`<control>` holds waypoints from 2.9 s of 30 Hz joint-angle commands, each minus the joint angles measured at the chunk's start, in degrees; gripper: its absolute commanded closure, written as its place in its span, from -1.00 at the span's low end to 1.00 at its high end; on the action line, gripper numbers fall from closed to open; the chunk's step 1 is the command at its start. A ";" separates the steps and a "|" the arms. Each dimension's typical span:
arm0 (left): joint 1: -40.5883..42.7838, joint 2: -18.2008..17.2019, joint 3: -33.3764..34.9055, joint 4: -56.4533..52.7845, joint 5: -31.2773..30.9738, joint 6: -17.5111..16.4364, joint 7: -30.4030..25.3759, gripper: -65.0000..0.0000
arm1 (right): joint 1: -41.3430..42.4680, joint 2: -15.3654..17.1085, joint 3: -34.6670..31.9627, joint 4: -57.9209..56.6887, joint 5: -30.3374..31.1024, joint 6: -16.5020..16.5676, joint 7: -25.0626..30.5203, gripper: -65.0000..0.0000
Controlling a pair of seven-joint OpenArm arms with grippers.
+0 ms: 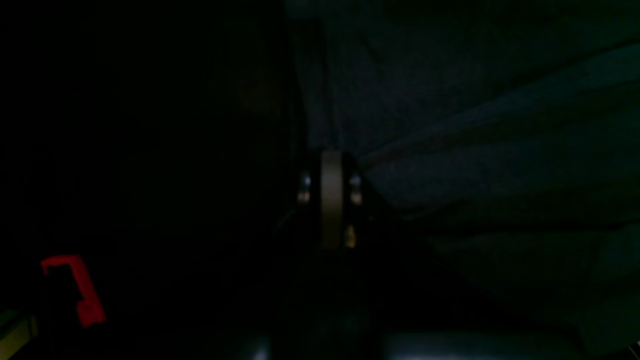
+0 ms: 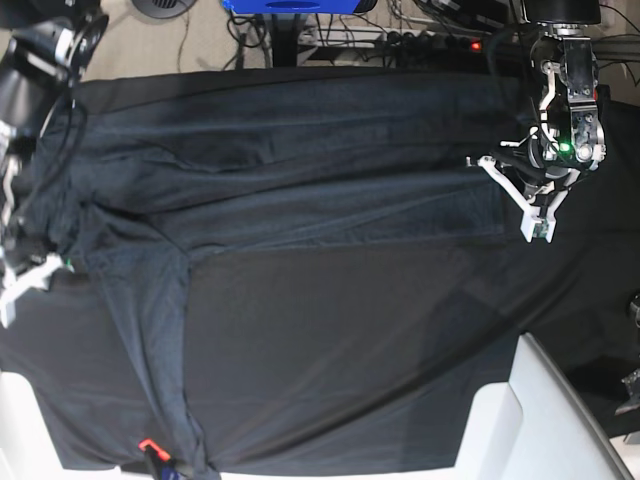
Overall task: Fold the T-shirt properly
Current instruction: 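Lower the right gripper onto the band's end and pinch the fabric, then pull the band's ends apart with both grippers to straighten it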
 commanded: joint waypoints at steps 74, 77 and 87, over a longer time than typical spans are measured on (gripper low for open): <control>-1.83 -1.00 -0.33 8.85 -0.02 0.21 -0.02 1.00 | 11.85 1.89 -7.73 -8.67 0.82 0.54 -2.66 1.00; -3.94 -1.00 -0.33 9.20 0.07 0.21 2.88 1.00 | 11.85 1.89 -7.73 -6.91 0.82 0.54 -3.98 1.00; -9.04 -0.91 -0.33 12.98 0.25 0.30 3.76 1.00 | 11.77 1.63 -12.13 -4.18 0.82 0.54 -4.07 1.00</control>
